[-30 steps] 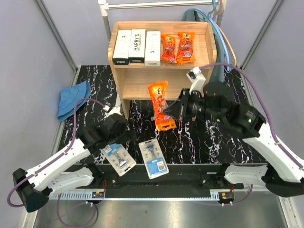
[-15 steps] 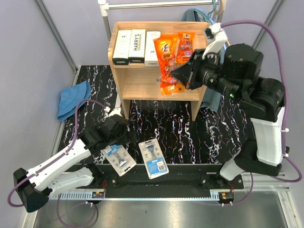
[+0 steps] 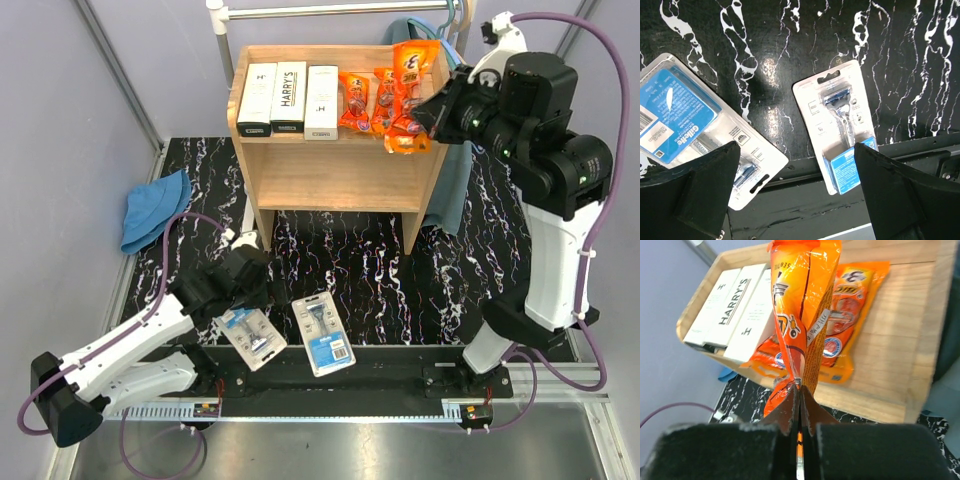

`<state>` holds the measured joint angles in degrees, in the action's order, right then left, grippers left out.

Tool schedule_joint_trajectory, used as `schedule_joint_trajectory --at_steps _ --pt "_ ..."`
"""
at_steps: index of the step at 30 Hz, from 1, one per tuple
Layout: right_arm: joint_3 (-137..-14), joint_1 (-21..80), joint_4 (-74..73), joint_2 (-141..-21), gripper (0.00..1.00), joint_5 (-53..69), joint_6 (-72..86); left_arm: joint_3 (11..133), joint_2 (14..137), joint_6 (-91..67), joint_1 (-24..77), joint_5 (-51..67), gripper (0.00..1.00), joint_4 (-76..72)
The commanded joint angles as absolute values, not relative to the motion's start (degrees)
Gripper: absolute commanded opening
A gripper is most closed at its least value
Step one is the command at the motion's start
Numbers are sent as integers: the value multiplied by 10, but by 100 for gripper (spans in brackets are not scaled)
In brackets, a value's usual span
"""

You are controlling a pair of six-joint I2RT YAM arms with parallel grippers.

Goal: Place and organize the shaving razors onto the shelf

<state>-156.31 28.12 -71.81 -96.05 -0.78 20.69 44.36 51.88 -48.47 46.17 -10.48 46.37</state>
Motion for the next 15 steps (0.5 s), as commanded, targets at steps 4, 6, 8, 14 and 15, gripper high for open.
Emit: schedule_joint_trajectory --at_steps 4,6,8,14,15 --pt "-1572 232 -664 -964 0 4 186 437 507 -476 464 -102 99 436" --pt "-1575 227 -657 -973 1 3 177 440 502 -473 463 -105 99 432" --pt "-1576 221 -656 -983 1 4 171 441 502 -472 463 -104 99 431" --pt "-1573 212 -650 -1008 2 -17 155 437 516 -466 464 -94 99 423" --pt "-1574 208 -650 -1010 2 -20 151 437 518 -464 463 -94 99 422"
